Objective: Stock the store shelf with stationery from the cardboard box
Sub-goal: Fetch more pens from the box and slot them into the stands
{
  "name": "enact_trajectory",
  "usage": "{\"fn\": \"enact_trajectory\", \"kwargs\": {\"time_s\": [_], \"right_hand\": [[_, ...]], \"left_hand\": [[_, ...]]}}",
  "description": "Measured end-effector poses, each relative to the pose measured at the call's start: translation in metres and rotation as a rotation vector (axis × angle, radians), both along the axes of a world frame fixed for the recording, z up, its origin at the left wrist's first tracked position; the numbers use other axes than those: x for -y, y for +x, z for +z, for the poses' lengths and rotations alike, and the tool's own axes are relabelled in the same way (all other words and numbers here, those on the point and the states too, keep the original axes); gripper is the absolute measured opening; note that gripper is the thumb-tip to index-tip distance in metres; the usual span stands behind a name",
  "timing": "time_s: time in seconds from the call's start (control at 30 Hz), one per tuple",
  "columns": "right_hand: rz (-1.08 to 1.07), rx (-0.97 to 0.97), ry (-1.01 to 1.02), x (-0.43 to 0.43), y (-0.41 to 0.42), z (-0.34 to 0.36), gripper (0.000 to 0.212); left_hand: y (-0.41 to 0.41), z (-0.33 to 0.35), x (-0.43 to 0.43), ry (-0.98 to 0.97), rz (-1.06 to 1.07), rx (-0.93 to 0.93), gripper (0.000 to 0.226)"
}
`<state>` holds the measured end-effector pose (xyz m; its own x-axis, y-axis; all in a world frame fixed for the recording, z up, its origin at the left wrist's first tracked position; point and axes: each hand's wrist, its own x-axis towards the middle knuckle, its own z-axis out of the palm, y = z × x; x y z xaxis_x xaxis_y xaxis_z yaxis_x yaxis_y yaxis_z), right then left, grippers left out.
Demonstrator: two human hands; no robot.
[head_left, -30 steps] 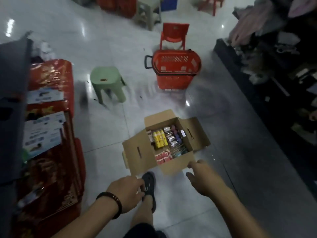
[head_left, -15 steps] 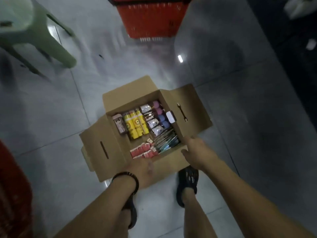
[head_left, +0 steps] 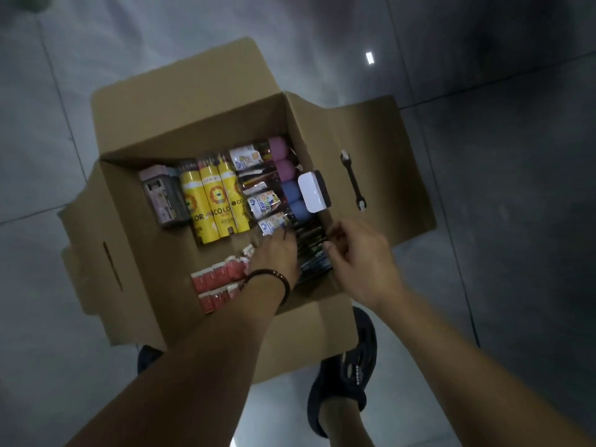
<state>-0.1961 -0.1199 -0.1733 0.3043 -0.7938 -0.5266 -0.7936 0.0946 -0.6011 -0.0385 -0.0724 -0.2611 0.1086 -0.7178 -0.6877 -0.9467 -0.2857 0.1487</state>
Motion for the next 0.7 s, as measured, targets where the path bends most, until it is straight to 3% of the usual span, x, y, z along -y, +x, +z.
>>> {"fn": "enact_trajectory", "kwargs": {"time_s": [0.27,0.4,0.53,0.6,0.7], "right_hand": [[-0.068,0.066,-0.041,-0.015,-0.013,-0.012,0.017],[-0.068,0.065,-0.034,-0.014,-0.014,-0.011,0.017],[-0.076,0.057,-0.031,-0.013,-0.011,-0.009,0.016],[-0.081,0.044,-0.028,-0.012,-0.010,-0.008,0.015],[-0.082,0.043,-0.025,-0.012,-0.010,-0.005,0.012]], "left_hand": [[-0.011,-0.037,-0.012,-0.071,0.076,0.055,0.059],[-0.010,-0.034,-0.008,-0.011,-0.058,0.120,0.036],[-0.012,-0.028,-0.003,0.068,-0.190,0.154,0.039],[-0.009,-0.030,-0.007,0.104,-0.205,0.106,0.043],[0.002,-0.039,-0.014,0.071,-0.026,-0.066,0.038]]}}
